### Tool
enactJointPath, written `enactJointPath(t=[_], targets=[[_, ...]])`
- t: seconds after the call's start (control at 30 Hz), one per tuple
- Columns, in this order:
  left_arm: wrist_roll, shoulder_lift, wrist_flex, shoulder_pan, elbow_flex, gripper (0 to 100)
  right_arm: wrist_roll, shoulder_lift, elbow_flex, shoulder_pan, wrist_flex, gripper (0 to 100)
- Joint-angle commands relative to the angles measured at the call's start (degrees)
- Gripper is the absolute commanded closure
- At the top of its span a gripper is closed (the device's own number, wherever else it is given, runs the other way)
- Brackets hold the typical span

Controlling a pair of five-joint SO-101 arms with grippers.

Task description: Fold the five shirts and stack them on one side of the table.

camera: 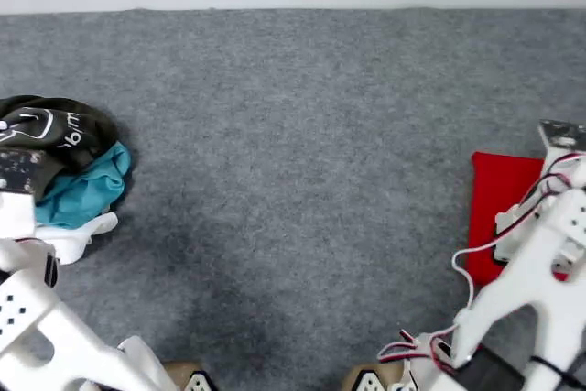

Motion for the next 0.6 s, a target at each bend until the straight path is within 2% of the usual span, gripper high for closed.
enactJointPath(t=[0.0,0.13,0.4,0.57], targets=[[-3.6,-0.1,-3.6,0.2,-5.8,77,-2.1,-5.1,2.9,-0.6,2.4,98.9],[-6.9,3.4,-9.4,0.6,-7.3,77,-1.9,-8.5,9.0,-0.5,2.4,98.9],[-14.7,9.7,-15.3,1.1,-11.5,77,-2.1,-13.0,15.2,-0.5,2.4,98.9],[-14.9,11.3,-22.1,4.1,-11.2,77,-2.1,-14.4,16.4,-0.5,2.4,98.9]])
